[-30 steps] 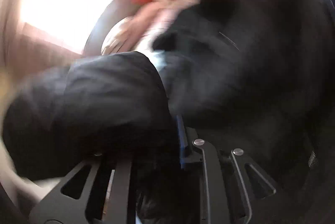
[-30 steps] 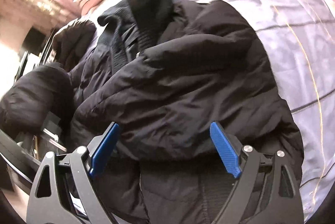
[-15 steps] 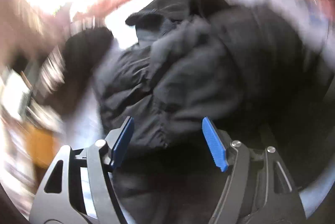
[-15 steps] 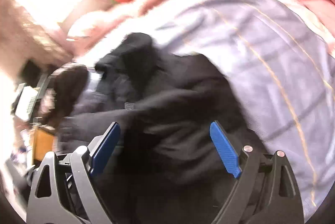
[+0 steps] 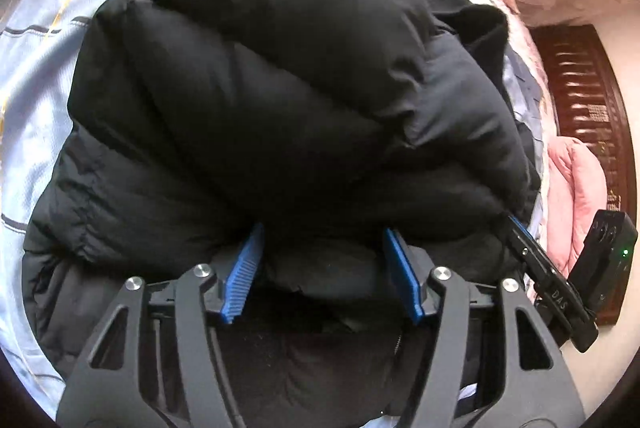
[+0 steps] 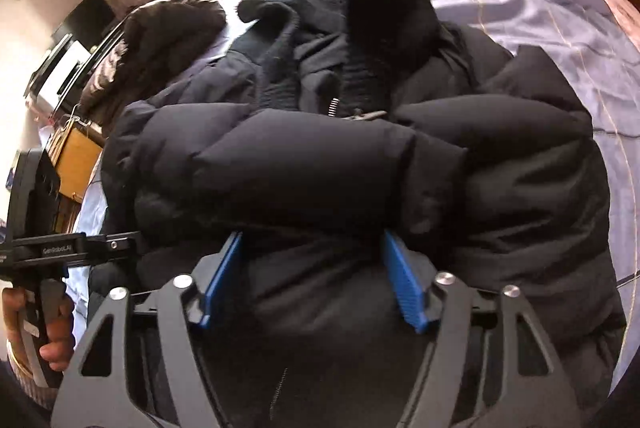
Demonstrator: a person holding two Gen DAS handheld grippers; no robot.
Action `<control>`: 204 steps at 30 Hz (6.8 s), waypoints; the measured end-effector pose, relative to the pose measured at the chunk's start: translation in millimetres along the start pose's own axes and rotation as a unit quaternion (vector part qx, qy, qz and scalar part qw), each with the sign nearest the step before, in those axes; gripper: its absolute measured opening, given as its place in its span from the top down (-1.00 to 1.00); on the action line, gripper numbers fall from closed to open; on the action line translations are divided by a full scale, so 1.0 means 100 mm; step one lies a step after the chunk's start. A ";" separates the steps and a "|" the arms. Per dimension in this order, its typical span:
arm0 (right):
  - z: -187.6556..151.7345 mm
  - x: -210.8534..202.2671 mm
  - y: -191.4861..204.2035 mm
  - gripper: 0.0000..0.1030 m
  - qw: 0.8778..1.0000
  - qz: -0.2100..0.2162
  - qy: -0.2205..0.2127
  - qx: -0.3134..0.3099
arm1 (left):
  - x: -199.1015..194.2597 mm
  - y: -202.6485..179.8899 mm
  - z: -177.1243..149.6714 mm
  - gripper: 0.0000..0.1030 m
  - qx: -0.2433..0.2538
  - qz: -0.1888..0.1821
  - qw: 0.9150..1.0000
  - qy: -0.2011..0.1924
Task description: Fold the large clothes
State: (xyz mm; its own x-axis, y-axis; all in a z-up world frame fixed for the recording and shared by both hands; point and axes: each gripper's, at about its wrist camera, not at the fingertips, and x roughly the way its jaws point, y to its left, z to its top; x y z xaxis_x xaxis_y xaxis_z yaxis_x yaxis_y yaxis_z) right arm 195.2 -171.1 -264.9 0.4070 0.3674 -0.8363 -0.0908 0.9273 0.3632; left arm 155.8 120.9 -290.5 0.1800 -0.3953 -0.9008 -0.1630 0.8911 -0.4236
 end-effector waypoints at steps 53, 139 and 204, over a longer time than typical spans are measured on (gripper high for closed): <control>-1.69 -0.90 -1.78 -0.97 0.935 -0.035 0.263 0.236 | 0.30 0.70 -1.14 -0.08 -0.108 0.010 0.971 0.213; -0.14 -0.23 0.06 -0.97 0.983 0.071 0.135 0.100 | 0.93 -0.81 0.47 -0.36 0.099 -0.010 0.995 0.023; -0.80 -1.77 -1.15 -0.97 0.982 0.046 -0.048 0.178 | 0.57 0.02 0.10 -0.96 -0.131 -0.114 0.983 0.057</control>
State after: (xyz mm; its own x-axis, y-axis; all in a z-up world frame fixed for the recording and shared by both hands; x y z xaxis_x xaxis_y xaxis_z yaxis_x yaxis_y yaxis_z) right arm 61.0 -337.0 -191.7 0.4979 0.4233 -0.7569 0.1849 0.8009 0.5696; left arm 175.2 102.4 -341.8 0.1337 -0.6129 -0.7787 -0.3782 0.6948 -0.6118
